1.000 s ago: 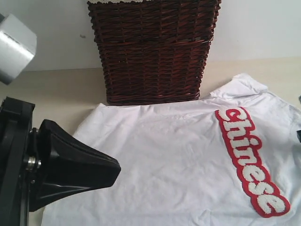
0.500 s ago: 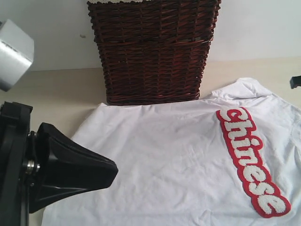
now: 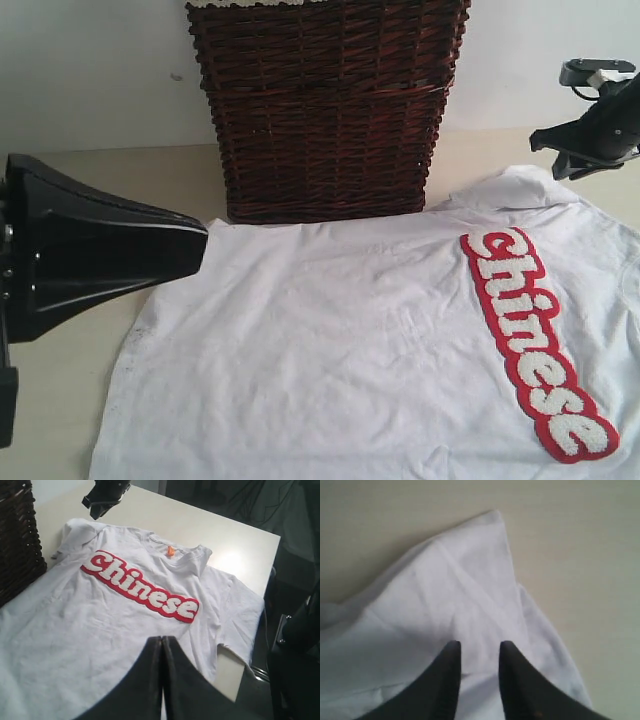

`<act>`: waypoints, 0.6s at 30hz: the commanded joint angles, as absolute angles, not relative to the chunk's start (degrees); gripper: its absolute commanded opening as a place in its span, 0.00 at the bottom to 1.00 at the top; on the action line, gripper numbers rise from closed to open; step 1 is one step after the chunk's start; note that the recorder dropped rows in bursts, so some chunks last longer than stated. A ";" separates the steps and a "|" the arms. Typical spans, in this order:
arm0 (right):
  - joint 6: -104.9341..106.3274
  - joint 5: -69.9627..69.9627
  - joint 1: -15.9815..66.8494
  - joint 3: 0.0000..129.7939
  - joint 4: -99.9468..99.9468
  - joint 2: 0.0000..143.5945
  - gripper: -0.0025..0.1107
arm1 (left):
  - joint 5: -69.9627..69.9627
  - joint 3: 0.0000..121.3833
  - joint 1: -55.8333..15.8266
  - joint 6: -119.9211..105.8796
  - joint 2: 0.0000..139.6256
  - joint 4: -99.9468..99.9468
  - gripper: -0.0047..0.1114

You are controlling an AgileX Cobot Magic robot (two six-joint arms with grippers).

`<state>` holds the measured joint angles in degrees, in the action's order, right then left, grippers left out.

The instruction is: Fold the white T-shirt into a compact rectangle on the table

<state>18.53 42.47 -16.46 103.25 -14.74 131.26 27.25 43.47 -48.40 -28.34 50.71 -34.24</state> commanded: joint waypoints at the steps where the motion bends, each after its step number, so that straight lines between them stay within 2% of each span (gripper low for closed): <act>1: 23.54 43.57 -14.33 108.13 -14.08 134.92 0.39 | 27.28 43.18 -47.82 -27.91 50.43 -33.10 0.04; 5: 15.91 40.86 -10.60 110.81 0.44 137.84 0.36 | 27.28 43.18 -47.82 -27.91 50.43 -33.10 0.04; 9: 9.35 39.68 -9.66 112.01 9.56 138.80 0.23 | 27.53 43.18 -47.82 -27.82 50.43 -32.38 0.04; 15: 9.56 39.32 -9.66 112.41 8.29 138.94 0.43 | 27.53 43.18 -47.82 -26.57 50.55 -31.12 0.04; 18: 12.94 40.82 -9.66 112.41 4.74 139.56 0.42 | 27.65 43.18 -47.82 -26.57 50.53 -31.12 0.04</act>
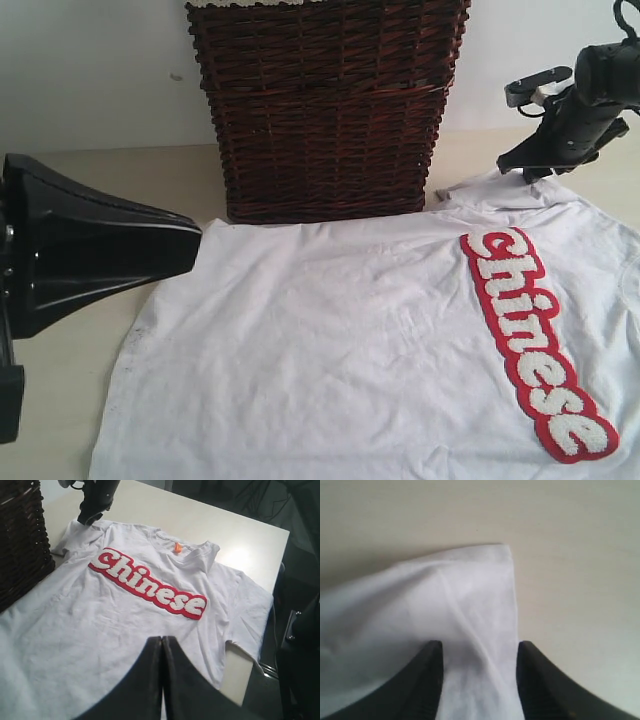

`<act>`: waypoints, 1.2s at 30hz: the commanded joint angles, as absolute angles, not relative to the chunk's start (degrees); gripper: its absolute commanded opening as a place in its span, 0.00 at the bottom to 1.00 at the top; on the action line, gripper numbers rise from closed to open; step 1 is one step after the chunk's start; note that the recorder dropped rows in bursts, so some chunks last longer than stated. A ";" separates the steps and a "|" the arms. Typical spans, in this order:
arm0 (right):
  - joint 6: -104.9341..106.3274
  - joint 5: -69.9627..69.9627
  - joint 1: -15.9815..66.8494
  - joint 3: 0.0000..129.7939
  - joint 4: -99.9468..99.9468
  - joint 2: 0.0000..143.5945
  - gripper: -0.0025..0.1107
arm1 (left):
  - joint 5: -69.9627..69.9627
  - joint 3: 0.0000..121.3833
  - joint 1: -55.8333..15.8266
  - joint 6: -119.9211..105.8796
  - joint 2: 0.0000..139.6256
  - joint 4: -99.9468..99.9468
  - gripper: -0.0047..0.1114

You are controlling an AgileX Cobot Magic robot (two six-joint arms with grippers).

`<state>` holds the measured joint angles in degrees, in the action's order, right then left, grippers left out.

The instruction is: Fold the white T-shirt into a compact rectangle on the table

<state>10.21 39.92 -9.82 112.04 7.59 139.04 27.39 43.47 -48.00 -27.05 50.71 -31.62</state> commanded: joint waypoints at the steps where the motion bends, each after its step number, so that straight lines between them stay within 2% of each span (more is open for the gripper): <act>1: 12.95 41.61 -9.66 112.41 4.47 140.20 0.39 | 27.76 43.18 -47.82 -26.57 50.53 -31.12 0.04; 2: 12.95 41.90 -9.66 112.41 4.59 140.40 0.36 | 27.76 43.18 -47.82 -26.57 50.53 -31.12 0.04; 3: 13.04 42.27 -9.66 112.41 5.01 140.78 0.27 | 28.12 43.18 -47.82 -26.57 50.53 -31.12 0.04; 4: 13.04 42.27 -9.66 112.41 5.10 140.78 0.22 | 28.11 43.18 -47.82 -26.41 50.53 -31.12 0.04; 5: 13.04 42.27 -9.66 112.41 5.10 140.67 0.11 | 28.11 43.03 -47.82 -26.42 50.53 -31.12 0.04; 7: 13.04 42.10 -9.66 112.41 5.10 140.31 0.02 | 27.76 42.53 -47.82 -26.42 50.53 -31.12 0.04; 25: 18.27 28.32 -3.72 112.41 4.97 137.10 0.02 | 27.07 42.00 -47.82 -26.28 50.53 -31.12 0.04; 28: 17.66 27.56 -3.61 112.41 4.97 137.24 0.08 | 27.05 42.00 -47.82 -26.14 50.53 -31.12 0.04; 34: 5.65 31.84 -4.09 112.41 13.96 137.37 0.39 | 27.16 41.59 -47.82 -26.16 50.53 -31.12 0.04; 36: -2.29 34.54 -4.09 112.41 21.18 137.37 0.40 | 27.08 41.23 -47.82 -26.08 50.53 -31.12 0.04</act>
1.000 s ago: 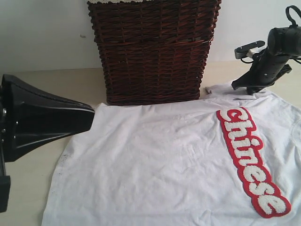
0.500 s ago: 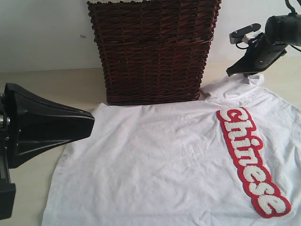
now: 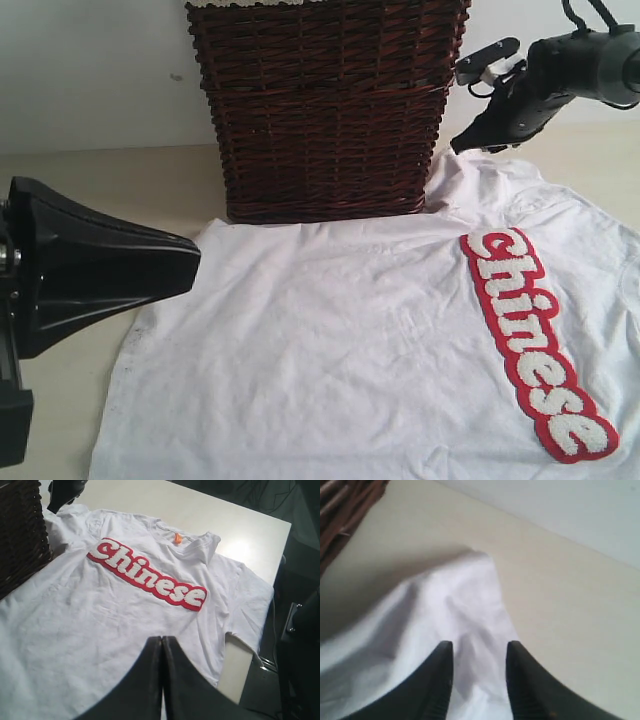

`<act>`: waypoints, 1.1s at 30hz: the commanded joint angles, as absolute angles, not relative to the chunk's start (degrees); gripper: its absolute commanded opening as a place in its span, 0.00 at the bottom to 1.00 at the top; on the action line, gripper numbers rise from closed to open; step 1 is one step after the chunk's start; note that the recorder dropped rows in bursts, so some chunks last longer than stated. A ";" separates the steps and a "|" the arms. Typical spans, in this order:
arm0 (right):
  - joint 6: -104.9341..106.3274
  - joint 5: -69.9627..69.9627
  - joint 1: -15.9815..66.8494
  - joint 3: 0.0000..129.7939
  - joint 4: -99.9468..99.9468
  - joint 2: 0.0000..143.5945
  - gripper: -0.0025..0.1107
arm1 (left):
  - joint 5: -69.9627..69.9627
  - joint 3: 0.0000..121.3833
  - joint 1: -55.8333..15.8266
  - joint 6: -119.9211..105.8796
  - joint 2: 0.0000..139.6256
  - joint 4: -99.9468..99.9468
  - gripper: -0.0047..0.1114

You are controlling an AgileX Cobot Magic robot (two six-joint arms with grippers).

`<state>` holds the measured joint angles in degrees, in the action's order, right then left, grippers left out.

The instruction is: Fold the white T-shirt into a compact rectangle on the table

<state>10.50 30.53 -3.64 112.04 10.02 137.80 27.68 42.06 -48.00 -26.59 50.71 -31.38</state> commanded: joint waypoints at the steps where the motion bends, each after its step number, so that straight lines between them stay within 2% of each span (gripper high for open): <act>1: -6.09 36.34 -4.09 112.41 24.34 137.37 0.39 | 26.87 40.97 -47.82 -25.90 50.53 -31.12 0.04; 3: -8.38 40.38 -4.20 112.41 26.43 137.37 0.33 | 26.44 40.51 -47.82 -25.74 50.53 -31.12 0.04; 8: -3.43 49.83 -5.48 112.41 21.39 137.37 0.02 | 24.90 40.38 -47.82 -25.74 50.53 -31.12 0.04; 17: 7.96 65.41 -13.39 109.60 2.98 136.54 0.02 | 23.38 40.38 -47.82 -25.74 50.53 -30.97 0.04; 25: 3.95 51.19 -17.99 92.82 6.25 129.15 0.02 | 23.39 40.34 -47.82 -25.42 50.53 -30.97 0.04; 33: 2.17 45.68 -19.03 91.35 6.53 130.49 0.02 | 23.84 38.99 -47.82 -24.82 50.53 -30.97 0.04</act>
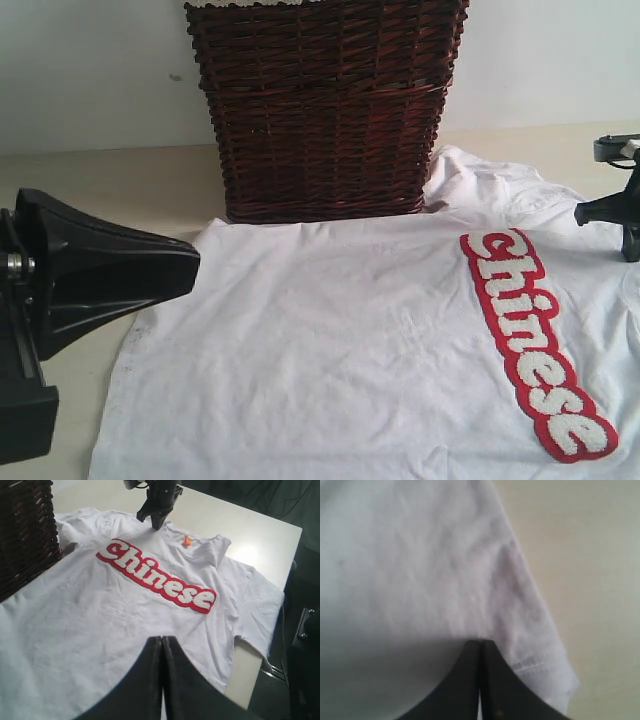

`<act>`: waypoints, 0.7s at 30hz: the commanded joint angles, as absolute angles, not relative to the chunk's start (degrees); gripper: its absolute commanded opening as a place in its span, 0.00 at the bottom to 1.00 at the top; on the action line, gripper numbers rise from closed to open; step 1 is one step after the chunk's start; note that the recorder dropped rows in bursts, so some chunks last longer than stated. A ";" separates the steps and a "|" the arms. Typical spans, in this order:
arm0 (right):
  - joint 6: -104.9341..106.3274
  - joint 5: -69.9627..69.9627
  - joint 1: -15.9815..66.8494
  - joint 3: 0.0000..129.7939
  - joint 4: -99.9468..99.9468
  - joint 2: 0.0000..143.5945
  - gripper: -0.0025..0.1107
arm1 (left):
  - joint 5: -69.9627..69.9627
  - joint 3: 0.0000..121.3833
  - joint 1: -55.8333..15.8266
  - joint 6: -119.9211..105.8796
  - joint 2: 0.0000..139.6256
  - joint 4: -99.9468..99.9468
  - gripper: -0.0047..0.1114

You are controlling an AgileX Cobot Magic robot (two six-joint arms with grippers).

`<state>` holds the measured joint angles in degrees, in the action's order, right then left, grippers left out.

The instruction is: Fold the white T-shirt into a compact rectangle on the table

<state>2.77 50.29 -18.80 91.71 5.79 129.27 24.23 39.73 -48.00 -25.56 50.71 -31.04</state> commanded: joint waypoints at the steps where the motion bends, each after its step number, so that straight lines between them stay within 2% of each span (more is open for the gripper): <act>1: 2.07 44.31 -19.03 91.35 6.37 130.87 0.02 | 23.82 38.89 -47.82 -24.54 50.53 -30.97 0.04; 8: 1.94 38.90 -19.03 94.65 6.37 132.27 0.02 | 25.73 38.65 -47.82 -23.17 50.53 -30.97 0.04; 15: 2.92 41.42 -18.63 95.25 5.69 131.78 0.02 | 26.39 38.65 -47.82 -22.26 50.53 -30.97 0.04; 21: 2.43 46.19 -18.63 95.25 6.13 126.04 0.08 | 27.37 38.65 -47.82 -22.25 50.53 -30.52 0.04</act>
